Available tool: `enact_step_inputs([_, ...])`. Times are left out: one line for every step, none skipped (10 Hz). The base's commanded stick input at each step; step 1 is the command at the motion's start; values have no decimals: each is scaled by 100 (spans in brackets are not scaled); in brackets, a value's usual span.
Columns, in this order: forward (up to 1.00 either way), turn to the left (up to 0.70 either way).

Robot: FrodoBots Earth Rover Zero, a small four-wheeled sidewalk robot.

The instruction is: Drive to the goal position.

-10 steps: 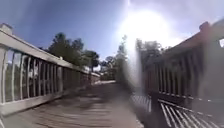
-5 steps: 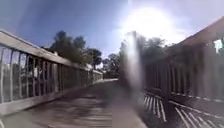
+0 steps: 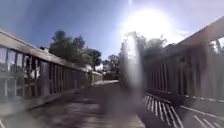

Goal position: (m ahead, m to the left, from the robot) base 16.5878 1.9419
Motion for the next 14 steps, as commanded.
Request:
enact_step_inputs([70,0])
enact_step_inputs([70,0])
enact_step_inputs([70,0])
enact_step_inputs([70,0])
enact_step_inputs([70,-7])
enact_step_inputs([70,-13])
enact_step_inputs([70,-11])
enact_step_inputs([70,-8])
enact_step_inputs([70,-6])
enact_step_inputs([70,-3])
enact_step_inputs([70,-1])
enact_step_inputs([70,0])
enact_step_inputs([70,0])
enact_step_inputs([70,0])
